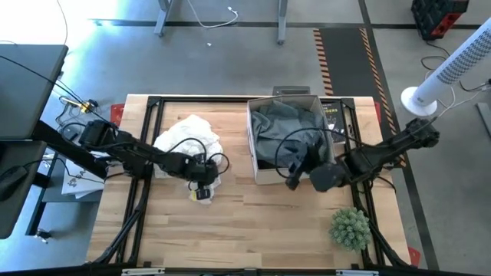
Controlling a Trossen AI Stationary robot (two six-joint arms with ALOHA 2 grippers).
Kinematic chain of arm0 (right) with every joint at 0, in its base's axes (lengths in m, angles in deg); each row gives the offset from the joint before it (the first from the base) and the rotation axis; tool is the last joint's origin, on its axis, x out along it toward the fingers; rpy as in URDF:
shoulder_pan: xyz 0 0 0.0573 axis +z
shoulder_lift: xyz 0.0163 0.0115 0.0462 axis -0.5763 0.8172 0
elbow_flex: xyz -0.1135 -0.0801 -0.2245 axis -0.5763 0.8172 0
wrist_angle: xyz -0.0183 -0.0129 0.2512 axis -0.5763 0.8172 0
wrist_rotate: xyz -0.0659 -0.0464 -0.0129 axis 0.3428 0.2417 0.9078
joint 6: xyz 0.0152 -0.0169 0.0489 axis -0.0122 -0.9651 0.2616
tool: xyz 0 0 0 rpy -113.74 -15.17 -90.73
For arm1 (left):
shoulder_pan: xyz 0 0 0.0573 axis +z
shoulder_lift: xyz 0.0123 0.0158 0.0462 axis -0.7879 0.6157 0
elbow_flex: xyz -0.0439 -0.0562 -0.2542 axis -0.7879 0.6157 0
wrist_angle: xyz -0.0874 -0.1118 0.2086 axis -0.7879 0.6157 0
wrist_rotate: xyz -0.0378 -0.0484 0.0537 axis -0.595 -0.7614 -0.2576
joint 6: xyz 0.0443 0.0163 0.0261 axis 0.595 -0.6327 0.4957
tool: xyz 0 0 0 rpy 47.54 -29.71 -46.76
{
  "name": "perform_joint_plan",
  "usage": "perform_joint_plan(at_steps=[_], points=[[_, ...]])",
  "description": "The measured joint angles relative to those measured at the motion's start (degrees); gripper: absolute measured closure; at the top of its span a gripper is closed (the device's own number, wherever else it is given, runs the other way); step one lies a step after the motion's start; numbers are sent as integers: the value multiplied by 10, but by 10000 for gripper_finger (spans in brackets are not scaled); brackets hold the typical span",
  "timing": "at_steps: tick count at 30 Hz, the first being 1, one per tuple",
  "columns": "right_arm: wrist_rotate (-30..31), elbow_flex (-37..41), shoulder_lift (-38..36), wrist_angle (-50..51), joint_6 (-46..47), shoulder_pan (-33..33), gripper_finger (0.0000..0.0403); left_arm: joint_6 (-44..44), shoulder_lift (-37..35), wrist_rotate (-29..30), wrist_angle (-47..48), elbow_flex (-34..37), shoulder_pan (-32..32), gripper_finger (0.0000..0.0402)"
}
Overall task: Sort clothes
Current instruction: Put the white sock into the laundry organizer
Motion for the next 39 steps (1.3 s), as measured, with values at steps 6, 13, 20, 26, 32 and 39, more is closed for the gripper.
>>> perform_joint_plan(at_steps=[6,13,20,26,32,39], points=[[73,40,0,-8,70,51,231,41,-60,22,71,-102,19,396],[194,80,-1,-12,140,84,231,162,-112,71,24,-250,48,397],[221,92,-1,-13,170,101,231,327,-80,8,-138,-386,116,399],[235,92,-1,-16,174,114,231,388,-2,-92,-277,-485,192,400],[241,92,-1,-16,177,134,231,359,90,-139,-279,-559,251,400],[286,92,-1,-16,177,167,231,249,193,-208,-217,-560,264,382]])
